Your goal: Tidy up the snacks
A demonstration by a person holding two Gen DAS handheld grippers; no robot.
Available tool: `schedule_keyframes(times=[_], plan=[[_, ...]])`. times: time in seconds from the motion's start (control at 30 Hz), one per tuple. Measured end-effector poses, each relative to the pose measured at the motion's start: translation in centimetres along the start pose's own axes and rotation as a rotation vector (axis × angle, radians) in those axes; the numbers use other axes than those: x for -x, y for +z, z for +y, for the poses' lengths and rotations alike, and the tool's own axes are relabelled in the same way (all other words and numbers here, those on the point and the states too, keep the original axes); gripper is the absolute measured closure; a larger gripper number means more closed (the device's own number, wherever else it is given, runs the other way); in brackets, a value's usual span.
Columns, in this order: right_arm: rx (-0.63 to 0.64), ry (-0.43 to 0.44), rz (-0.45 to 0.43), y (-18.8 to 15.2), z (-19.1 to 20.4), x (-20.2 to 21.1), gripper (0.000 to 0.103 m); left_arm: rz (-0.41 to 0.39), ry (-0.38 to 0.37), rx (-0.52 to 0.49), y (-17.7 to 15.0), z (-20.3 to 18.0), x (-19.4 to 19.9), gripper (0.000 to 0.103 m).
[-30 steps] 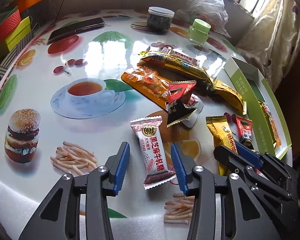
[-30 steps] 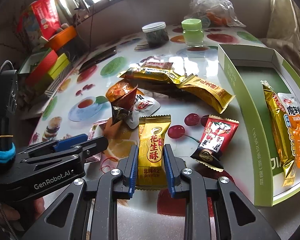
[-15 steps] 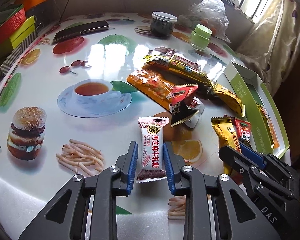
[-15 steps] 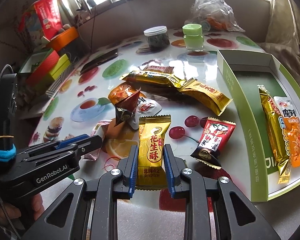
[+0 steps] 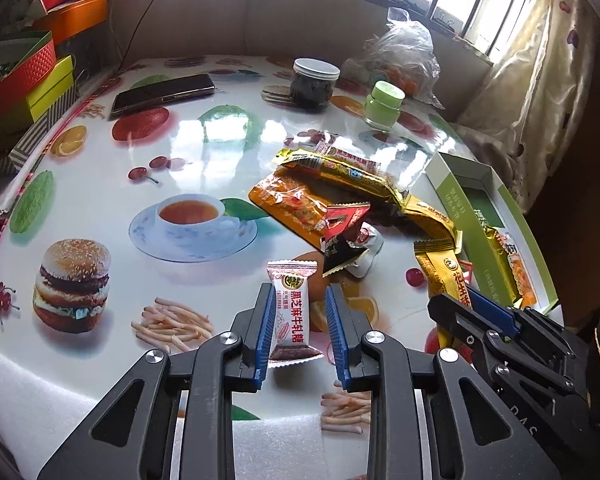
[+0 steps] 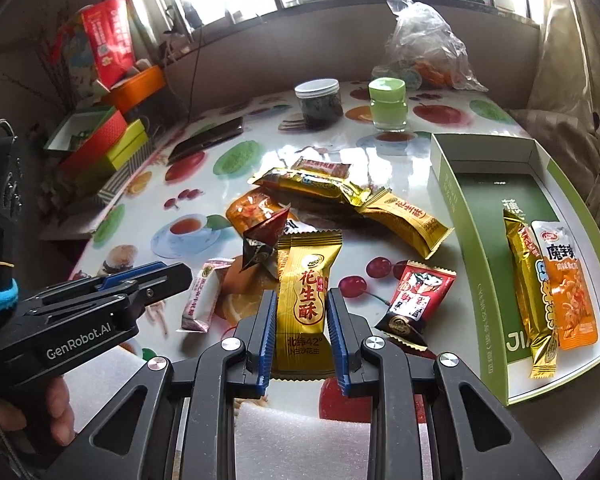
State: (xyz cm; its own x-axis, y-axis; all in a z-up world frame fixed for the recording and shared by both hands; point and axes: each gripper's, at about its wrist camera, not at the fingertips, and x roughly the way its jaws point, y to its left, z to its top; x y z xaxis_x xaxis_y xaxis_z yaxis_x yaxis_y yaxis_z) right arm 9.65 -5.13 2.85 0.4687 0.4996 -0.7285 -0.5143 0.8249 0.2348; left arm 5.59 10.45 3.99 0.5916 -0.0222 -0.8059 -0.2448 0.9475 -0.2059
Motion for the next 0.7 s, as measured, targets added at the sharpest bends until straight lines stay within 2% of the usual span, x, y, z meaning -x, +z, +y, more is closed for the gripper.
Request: schedule_keyframes(times=[0.7], plan=[[-0.046, -0.069, -0.082, 0.7, -3.1, 3.8, 0.079, -0.070, -0.087, -0.075, 3.0, -3.8, 1.9, 0.076]])
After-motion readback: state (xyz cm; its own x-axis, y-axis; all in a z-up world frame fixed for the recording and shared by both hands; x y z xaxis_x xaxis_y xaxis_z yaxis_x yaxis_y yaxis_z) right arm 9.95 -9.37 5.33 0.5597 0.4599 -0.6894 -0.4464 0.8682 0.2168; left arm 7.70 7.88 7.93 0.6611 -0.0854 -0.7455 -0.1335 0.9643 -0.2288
